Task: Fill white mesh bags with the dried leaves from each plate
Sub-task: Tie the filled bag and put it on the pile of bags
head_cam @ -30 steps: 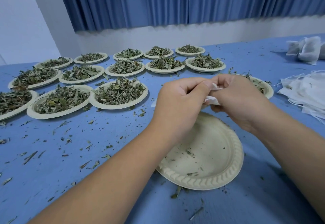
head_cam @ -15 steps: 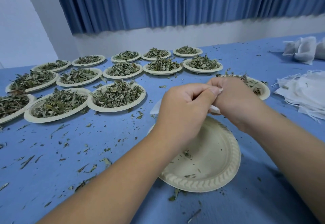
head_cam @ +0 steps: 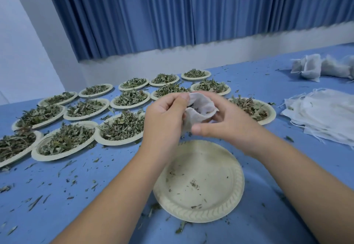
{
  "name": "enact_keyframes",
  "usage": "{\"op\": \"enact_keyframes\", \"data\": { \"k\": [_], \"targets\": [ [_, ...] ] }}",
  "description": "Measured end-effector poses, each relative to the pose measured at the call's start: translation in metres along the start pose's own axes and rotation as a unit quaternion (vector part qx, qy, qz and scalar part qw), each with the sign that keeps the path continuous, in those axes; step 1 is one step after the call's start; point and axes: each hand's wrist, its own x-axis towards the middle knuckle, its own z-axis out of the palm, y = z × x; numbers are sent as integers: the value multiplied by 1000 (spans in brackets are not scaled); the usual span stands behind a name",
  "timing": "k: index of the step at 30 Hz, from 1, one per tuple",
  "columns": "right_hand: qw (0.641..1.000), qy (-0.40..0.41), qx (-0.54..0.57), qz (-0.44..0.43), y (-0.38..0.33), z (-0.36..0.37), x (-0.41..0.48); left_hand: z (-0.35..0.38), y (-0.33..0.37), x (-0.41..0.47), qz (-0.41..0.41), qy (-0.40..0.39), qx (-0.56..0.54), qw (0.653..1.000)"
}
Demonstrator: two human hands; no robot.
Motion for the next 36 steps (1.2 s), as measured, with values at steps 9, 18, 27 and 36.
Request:
{"op": "enact_keyframes", "data": {
  "k": [9,18,27,36],
  "targets": [
    [991,122,-46,35,-4,-57,-7,66,27,32,-61,-51,-112,991],
    [939,320,8,123,15,-205,-25,170,5,78,-139,-121,-78,980],
    [847,499,61,171,43,-350,5,246,-25,117,-170,-176,-58,968],
    [808,533,-47,248,70,-441,40,284,-47,147,-177,-178,-59,966]
  ]
}}
